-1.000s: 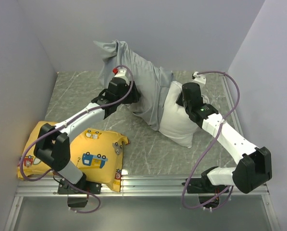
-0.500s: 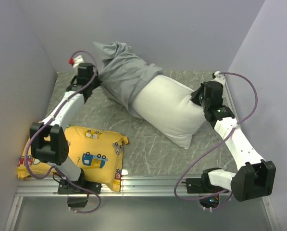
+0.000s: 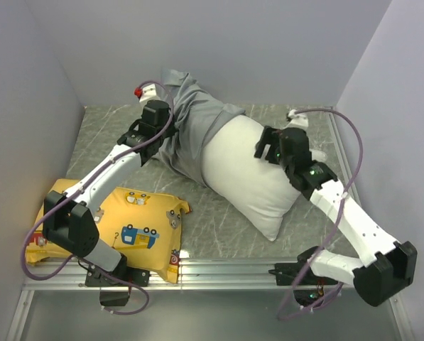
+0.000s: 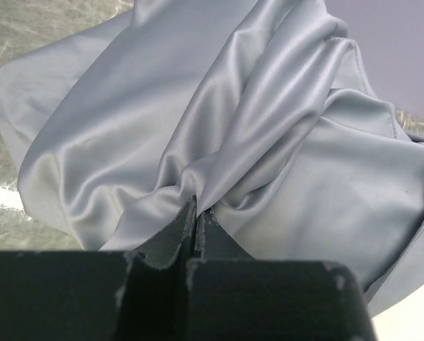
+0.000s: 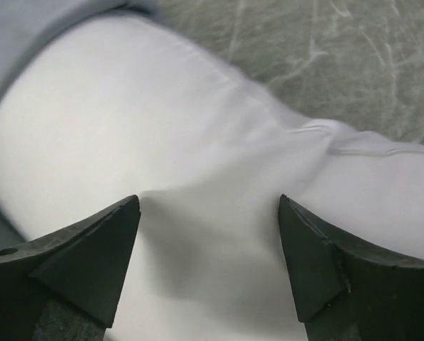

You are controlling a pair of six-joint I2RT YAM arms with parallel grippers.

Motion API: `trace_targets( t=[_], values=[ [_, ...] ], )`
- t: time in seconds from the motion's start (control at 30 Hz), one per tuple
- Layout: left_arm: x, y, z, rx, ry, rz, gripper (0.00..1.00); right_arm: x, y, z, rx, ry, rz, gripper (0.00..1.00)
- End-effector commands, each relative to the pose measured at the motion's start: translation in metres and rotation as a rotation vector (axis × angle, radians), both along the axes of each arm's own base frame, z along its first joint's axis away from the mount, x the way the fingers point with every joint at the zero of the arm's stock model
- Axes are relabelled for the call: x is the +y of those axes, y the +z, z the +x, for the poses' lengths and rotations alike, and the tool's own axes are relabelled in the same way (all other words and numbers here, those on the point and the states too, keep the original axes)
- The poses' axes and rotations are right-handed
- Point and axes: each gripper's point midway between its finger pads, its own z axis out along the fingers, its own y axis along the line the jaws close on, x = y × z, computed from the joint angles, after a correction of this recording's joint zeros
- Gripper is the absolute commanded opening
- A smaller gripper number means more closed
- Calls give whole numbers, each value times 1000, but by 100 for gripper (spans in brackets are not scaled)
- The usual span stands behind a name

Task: Remove the pillowcase from the pillow

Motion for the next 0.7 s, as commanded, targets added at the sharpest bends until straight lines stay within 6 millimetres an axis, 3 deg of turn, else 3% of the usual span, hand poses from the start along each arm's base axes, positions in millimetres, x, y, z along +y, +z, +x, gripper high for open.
trace_targets(
  t=[0.0,0.27,0.33,0.5,0.6,0.67],
  values=[
    [4,12,8,-51,37,5,1,31,37,-26,-98,111,-58,86],
    [-6,18,11,-50,-3,13,0,105,-16,-62,-58,300,-252,93],
    [-6,21,12,-52,-3,22,1,120,-40,-64,-20,325,-333,95],
    [-10,21,15,-41,-26,34,0,121,-95,-46,78,273,-527,98],
    [-12,25,18,-35,-38,46,0,112,-117,-33,120,208,-611,99],
    [-13,27,19,-33,-49,57,1,101,-117,-24,146,142,-621,90]
  ],
)
